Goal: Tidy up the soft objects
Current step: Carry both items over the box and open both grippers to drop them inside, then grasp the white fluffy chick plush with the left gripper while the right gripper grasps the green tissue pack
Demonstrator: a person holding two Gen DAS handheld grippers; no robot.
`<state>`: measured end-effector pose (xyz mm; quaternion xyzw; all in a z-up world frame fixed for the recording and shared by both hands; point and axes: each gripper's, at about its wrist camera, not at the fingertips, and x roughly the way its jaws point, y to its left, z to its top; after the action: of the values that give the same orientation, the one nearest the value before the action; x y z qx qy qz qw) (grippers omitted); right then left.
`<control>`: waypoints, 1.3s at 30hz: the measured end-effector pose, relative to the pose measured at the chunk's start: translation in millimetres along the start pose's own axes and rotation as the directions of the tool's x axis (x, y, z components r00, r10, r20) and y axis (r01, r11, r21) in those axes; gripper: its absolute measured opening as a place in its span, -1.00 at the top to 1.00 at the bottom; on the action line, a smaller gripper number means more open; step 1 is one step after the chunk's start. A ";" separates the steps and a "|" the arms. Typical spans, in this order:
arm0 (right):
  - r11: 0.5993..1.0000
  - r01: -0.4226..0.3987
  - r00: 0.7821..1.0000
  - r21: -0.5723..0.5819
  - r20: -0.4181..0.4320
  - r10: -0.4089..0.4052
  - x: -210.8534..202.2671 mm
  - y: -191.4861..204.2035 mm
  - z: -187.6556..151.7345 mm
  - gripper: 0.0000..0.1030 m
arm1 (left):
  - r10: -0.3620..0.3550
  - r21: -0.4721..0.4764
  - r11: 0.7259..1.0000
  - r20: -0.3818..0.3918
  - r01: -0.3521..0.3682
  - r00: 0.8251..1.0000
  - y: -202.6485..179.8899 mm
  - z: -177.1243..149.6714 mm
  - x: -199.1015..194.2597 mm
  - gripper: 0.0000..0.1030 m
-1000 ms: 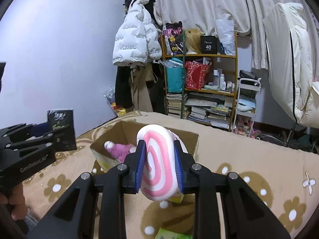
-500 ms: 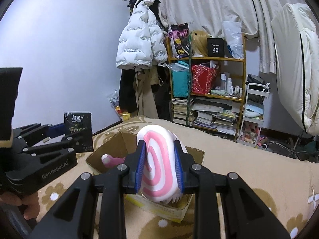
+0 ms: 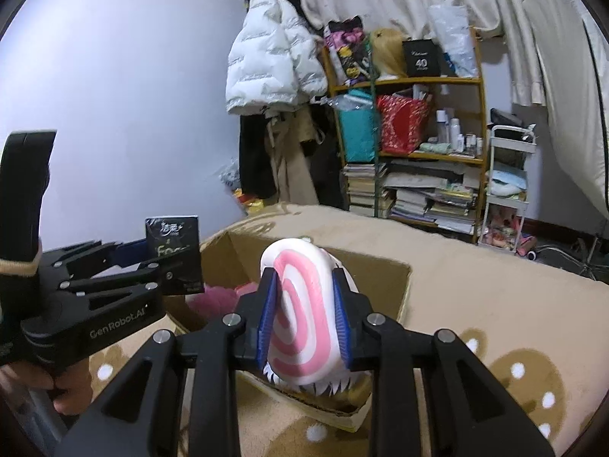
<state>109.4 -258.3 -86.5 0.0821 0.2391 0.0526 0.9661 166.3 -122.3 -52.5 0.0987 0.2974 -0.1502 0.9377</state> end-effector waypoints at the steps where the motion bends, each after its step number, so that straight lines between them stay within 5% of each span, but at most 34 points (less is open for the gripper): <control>1: 1.000 -0.007 1.000 0.002 -0.001 0.007 1.3 0.0 -1.2 0.41 | -0.004 0.000 1.000 -0.003 0.004 1.000 0.1 -0.8 1.3 0.23; 10: 0.996 -0.076 0.997 0.047 0.031 0.075 0.4 -1.3 -4.1 0.27 | -0.066 -0.059 0.996 -0.044 0.064 0.997 4.9 -6.9 12.7 0.21; 13: 0.994 -0.086 0.996 0.067 0.010 0.086 4.6 -2.1 -5.6 0.22 | -0.044 -0.073 0.997 -0.079 0.038 0.996 9.0 -10.3 18.8 -0.18; 20: 0.996 -0.063 0.998 0.062 -0.010 0.063 7.1 -0.7 -6.4 0.08 | -0.029 -0.118 0.993 -0.116 0.016 0.993 21.5 -15.6 23.1 -0.28; 22: 0.996 -0.065 0.998 0.066 -0.002 0.065 4.4 -1.2 -5.8 -0.18 | -0.013 -0.120 0.993 -0.119 -0.001 0.993 23.7 -17.2 21.9 -0.39; 29: 0.995 -0.051 0.999 0.081 0.020 0.050 -5.3 -2.3 -2.5 -0.50 | 0.029 -0.103 0.994 -0.151 -0.045 0.988 31.1 -24.4 14.0 -0.56; 39: 0.996 0.086 0.993 0.020 -0.085 -0.084 -26.9 8.1 -2.2 -0.99 | 0.060 -0.053 0.996 -0.248 -0.076 0.967 34.4 -36.2 -5.2 -0.81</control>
<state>84.2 -253.9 -74.8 0.0807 0.2833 0.0118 0.9556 154.9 -79.0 -75.3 0.0974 0.4126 -0.0952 0.9007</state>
